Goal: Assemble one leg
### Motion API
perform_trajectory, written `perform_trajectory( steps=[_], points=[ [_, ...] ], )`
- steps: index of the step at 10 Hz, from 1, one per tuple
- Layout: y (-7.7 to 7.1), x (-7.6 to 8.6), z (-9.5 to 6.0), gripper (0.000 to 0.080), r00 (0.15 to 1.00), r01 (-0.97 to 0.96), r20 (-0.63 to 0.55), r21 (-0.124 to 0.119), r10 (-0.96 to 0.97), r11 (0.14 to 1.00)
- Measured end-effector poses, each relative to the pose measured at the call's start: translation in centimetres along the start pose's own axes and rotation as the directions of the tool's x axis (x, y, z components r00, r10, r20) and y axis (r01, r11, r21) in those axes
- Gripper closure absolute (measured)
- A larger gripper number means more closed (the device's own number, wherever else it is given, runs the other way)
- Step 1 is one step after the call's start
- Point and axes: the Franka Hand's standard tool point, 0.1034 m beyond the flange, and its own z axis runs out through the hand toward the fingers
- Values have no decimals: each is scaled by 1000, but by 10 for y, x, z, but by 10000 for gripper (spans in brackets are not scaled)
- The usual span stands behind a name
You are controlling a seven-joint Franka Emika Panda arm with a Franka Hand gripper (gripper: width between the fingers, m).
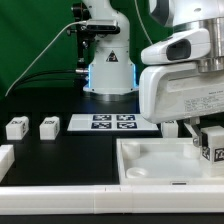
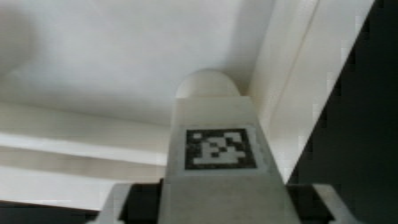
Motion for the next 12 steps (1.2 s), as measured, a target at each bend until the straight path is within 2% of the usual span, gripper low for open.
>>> perform_trajectory(
  steps=[3,4,7,8,10,12],
  points=[
    [1,0,0,508,989,-145,-1,2,145,989],
    [2,0,-1,508,963,-271,-3,2,271,963],
    [3,1,-1,506,870,-494,-3,5,494,870],
    [2,1,-3,505,779,-626,-3,9,626,779],
    [2,1,-3,504,636,-772,-3,8,772,636],
    [0,1,-3,502,402,-916,8,16,916,402]
  ],
)
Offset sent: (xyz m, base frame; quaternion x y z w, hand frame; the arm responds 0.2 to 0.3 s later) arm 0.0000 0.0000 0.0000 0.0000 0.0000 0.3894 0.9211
